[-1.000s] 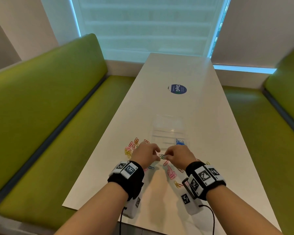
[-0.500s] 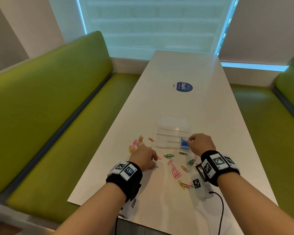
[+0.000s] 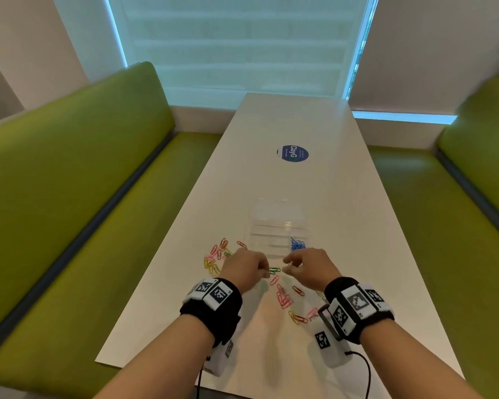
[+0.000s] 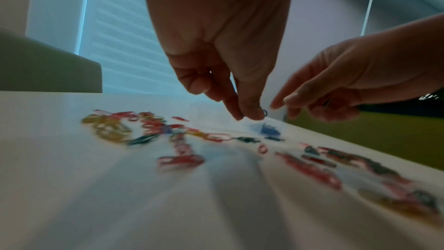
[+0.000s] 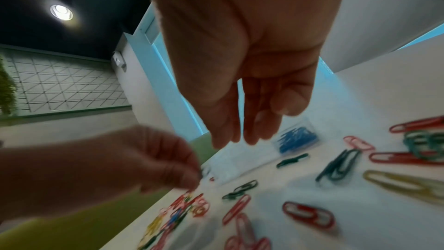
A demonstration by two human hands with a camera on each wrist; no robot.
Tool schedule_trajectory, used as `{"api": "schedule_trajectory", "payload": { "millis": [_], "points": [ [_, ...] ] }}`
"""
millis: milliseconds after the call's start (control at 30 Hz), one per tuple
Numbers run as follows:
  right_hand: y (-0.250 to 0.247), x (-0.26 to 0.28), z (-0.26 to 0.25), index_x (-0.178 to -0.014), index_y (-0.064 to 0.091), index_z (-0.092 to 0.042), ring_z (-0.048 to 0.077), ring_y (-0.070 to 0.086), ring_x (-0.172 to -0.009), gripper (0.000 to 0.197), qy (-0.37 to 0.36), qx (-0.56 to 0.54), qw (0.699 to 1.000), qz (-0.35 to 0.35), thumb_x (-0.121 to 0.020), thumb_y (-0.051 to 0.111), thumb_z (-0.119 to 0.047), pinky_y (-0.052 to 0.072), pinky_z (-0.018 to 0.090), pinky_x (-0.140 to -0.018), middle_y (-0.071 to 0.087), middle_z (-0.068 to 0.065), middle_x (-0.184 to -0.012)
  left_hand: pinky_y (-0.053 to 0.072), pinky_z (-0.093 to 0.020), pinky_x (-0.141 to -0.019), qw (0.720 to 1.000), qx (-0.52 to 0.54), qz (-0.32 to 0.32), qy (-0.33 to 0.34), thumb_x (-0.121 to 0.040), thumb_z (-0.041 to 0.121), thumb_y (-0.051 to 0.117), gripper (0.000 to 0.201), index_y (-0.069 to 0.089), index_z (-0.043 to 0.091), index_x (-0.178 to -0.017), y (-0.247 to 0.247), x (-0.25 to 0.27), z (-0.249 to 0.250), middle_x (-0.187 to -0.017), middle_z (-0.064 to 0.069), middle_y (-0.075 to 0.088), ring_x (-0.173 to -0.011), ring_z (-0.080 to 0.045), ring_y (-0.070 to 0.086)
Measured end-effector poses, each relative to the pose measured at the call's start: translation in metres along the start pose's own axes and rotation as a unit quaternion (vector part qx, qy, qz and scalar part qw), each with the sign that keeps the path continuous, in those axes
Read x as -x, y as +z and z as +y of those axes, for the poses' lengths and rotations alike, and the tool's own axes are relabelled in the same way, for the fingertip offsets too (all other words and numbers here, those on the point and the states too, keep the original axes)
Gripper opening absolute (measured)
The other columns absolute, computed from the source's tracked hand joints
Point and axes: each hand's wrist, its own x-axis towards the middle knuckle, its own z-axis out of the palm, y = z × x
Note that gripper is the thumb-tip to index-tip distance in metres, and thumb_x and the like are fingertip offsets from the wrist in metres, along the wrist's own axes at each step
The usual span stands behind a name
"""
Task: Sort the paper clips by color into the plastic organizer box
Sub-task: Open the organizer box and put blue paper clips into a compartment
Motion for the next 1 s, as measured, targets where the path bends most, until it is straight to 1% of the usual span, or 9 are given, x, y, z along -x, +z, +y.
{"api": "schedule_trajectory", "payload": {
  "millis": [100, 200, 267, 333, 400, 467, 633, 800, 1000],
  "points": [
    [0.005, 0.001, -0.002, -0.110, 0.069, -0.021, 0.012, 0.062, -0.100, 0.024, -0.026, -0.007, 1.000, -0.012, -0.089, 0.061, -0.029, 0.050, 0.028, -0.092, 0.069, -0.002, -0.109, 0.039, -0.028, -0.078, 0.999, 0.016, 0.024, 0.016, -0.087, 0.032, 0.062, 0.016, 0.068, 0.026, -0.101, -0.002, -0.004, 0.017, -0.106, 0.000, 0.063, -0.104, -0.017, 0.054],
    [0.003, -0.002, 0.000, -0.104, 0.072, -0.020, 0.015, 0.063, -0.098, 0.020, -0.024, 0.000, 1.000, -0.001, -0.091, 0.058, -0.027, 0.051, 0.032, -0.090, 0.070, -0.001, -0.106, 0.044, -0.029, -0.082, 0.998, 0.028, 0.047, 0.030, -0.090, 0.027, 0.059, 0.022, 0.064, 0.026, -0.111, -0.002, -0.005, 0.025, -0.108, 0.001, 0.065, -0.106, -0.015, 0.053],
    [-0.002, -0.004, 0.002, -0.101, 0.072, -0.020, 0.015, 0.063, -0.095, 0.020, -0.004, 0.007, 1.000, 0.021, -0.091, 0.057, -0.027, 0.052, 0.032, -0.088, 0.070, -0.001, -0.104, 0.045, -0.031, -0.086, 0.997, 0.038, 0.059, 0.028, -0.091, 0.023, 0.059, 0.026, 0.060, 0.024, -0.117, -0.002, -0.003, 0.025, -0.108, 0.004, 0.067, -0.109, -0.013, 0.049],
    [-0.010, -0.009, 0.007, -0.101, 0.072, -0.020, 0.017, 0.063, -0.095, 0.022, 0.031, 0.019, 0.997, 0.061, -0.092, 0.054, -0.026, 0.052, 0.033, -0.086, 0.070, 0.000, -0.105, 0.043, -0.029, -0.085, 0.997, 0.034, 0.060, 0.023, -0.091, 0.021, 0.059, 0.028, 0.059, 0.023, -0.119, -0.002, -0.001, 0.021, -0.110, 0.004, 0.066, -0.111, -0.013, 0.049],
    [-0.018, -0.017, 0.011, -0.102, 0.071, -0.017, 0.020, 0.062, -0.097, 0.025, 0.062, 0.029, 0.993, 0.092, -0.092, 0.049, -0.022, 0.052, 0.033, -0.086, 0.069, 0.002, -0.108, 0.042, -0.026, -0.084, 0.998, 0.024, 0.053, 0.020, -0.092, 0.020, 0.057, 0.027, 0.059, 0.022, -0.119, -0.002, 0.002, 0.016, -0.111, 0.004, 0.065, -0.111, -0.013, 0.050],
    [-0.023, -0.025, 0.014, -0.102, 0.071, -0.016, 0.022, 0.062, -0.099, 0.026, 0.080, 0.030, 0.992, 0.098, -0.092, 0.047, -0.020, 0.052, 0.034, -0.088, 0.069, 0.004, -0.110, 0.043, -0.027, -0.085, 0.999, 0.017, 0.048, 0.014, -0.093, 0.020, 0.056, 0.025, 0.060, 0.022, -0.118, -0.002, 0.006, 0.011, -0.111, 0.004, 0.065, -0.110, -0.014, 0.052],
    [-0.023, -0.028, 0.014, -0.109, 0.070, -0.016, 0.023, 0.061, -0.105, 0.027, 0.087, 0.027, 0.993, 0.081, -0.092, 0.049, -0.021, 0.051, 0.033, -0.092, 0.067, 0.005, -0.115, 0.046, -0.032, -0.091, 1.000, 0.003, 0.023, 0.003, -0.092, 0.021, 0.056, 0.025, 0.062, 0.023, -0.116, 0.002, 0.011, 0.005, -0.111, 0.002, 0.066, -0.110, -0.015, 0.052],
    [-0.017, -0.008, 0.022, -0.107, 0.069, -0.021, 0.020, 0.061, -0.104, 0.022, 0.094, 0.016, 0.992, 0.086, -0.090, 0.055, -0.023, 0.051, 0.034, -0.092, 0.066, 0.001, -0.115, 0.047, -0.031, -0.092, 1.000, 0.000, 0.003, 0.021, -0.090, 0.022, 0.059, 0.025, 0.064, 0.019, -0.114, 0.007, 0.010, 0.014, -0.114, 0.001, 0.065, -0.110, -0.016, 0.057],
    [-0.011, 0.019, 0.038, -0.118, 0.064, -0.027, 0.017, 0.056, -0.114, 0.029, 0.107, 0.073, 0.991, 0.014, -0.090, 0.054, -0.024, 0.044, 0.028, -0.094, 0.059, -0.002, -0.126, 0.049, -0.033, -0.092, 0.999, -0.017, -0.033, 0.031, -0.090, 0.029, 0.058, 0.027, 0.064, 0.021, -0.115, 0.020, 0.004, 0.036, -0.117, -0.001, 0.064, -0.111, -0.017, 0.057]
  ]
}}
